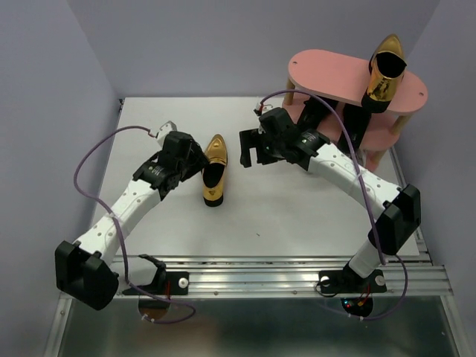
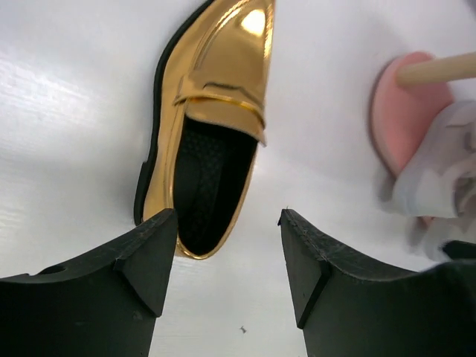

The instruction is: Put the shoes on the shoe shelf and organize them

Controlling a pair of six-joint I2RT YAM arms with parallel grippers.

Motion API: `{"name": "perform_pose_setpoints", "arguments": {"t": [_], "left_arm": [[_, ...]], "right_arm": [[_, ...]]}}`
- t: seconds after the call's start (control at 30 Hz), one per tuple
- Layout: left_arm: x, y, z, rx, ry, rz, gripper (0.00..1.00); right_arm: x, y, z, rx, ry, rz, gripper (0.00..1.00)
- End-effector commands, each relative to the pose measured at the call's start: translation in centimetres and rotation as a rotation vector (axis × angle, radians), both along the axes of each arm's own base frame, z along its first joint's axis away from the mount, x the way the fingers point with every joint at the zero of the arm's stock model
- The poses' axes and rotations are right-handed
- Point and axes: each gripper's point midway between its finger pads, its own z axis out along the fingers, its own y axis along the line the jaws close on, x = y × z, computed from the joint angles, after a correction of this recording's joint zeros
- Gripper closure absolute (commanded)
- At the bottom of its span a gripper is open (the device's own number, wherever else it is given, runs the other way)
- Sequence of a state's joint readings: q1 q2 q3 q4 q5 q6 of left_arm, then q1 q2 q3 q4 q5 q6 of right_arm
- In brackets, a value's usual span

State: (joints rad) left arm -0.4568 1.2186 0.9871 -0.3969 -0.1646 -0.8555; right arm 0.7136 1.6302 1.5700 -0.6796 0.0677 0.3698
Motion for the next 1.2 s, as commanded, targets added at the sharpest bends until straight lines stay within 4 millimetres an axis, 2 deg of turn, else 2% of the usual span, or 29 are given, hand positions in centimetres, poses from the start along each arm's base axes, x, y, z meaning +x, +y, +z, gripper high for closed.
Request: {"name": "perform_pose_setpoints", "arguments": {"t": [0.0, 0.07, 0.1, 0.2, 0.3, 0.4, 0.43, 0.53, 0.7, 0.77, 0.8, 0.83, 0.9, 1.0, 1.03, 1.07, 1.17], "left_arm": [[0.5, 3.5, 8.4, 0.041, -0.214, 0.08, 0.32], [0.2, 4.9, 9.8, 0.046, -0.259, 0.118, 0.32], [0.0, 6.2, 11.0, 0.044, -0.299, 0.148, 0.32], [-0.4, 8.1, 12.0, 0.053, -0.337, 0.179, 0.32], [-0.6, 9.0, 11.5, 0.07, -0.317, 0.198, 0.32], [-0.6, 9.1, 10.3, 0.082, -0.28, 0.194, 0.32], [-0.6, 9.0, 9.8, 0.086, -0.267, 0.186, 0.32], [-0.7, 8.8, 8.9, 0.086, -0.247, 0.171, 0.32], [-0.9, 8.6, 8.5, 0.083, -0.245, 0.156, 0.32], [-1.0, 8.7, 8.3, 0.086, -0.244, 0.158, 0.32], [-1.0, 8.7, 8.2, 0.089, -0.243, 0.157, 0.32], [-1.0, 8.7, 8.1, 0.091, -0.243, 0.156, 0.32], [-1.1, 8.8, 8.1, 0.094, -0.242, 0.158, 0.32], [-1.2, 9.2, 8.1, 0.108, -0.244, 0.169, 0.32], [-1.2, 9.4, 8.0, 0.115, -0.244, 0.178, 0.33], [-1.2, 9.5, 8.0, 0.118, -0.245, 0.18, 0.33], [-1.3, 9.6, 7.9, 0.127, -0.24, 0.18, 0.34]], "right_arm": [[0.2, 3.3, 0.2, 0.043, -0.024, -0.003, 0.01], [0.1, 4.3, -0.6, 0.037, -0.01, 0.001, 0.01], [0.2, 4.9, -1.2, 0.031, -0.003, -0.013, 0.01], [0.5, 6.5, -2.4, 0.049, 0.013, -0.04, 0.01], [0.7, 7.9, -3.0, 0.093, 0.026, -0.06, 0.02], [0.6, 9.4, -4.8, 0.126, 0.066, -0.063, 0.05], [0.8, 9.6, -6.1, 0.122, 0.09, -0.088, 0.05], [1.0, 10.4, -8.0, 0.143, 0.125, -0.116, 0.05], [1.3, 11.0, -10.7, 0.131, 0.156, -0.158, 0.06], [1.4, 11.2, -11.2, 0.129, 0.164, -0.163, 0.11], [1.4, 11.3, -11.6, 0.124, 0.17, -0.163, 0.14], [1.1, 11.6, -11.8, 0.121, 0.166, -0.153, 0.26], [1.0, 11.5, -12.1, 0.113, 0.167, -0.143, 0.37], [0.5, 11.8, -11.9, 0.112, 0.168, -0.088, 0.7], [0.3, 12.0, -11.5, 0.116, 0.164, -0.065, 0.88], [0.3, 11.9, -11.2, 0.116, 0.159, -0.057, 0.97], [0.2, 11.2, -9.3, 0.112, 0.113, -0.037, 0.99]]}}
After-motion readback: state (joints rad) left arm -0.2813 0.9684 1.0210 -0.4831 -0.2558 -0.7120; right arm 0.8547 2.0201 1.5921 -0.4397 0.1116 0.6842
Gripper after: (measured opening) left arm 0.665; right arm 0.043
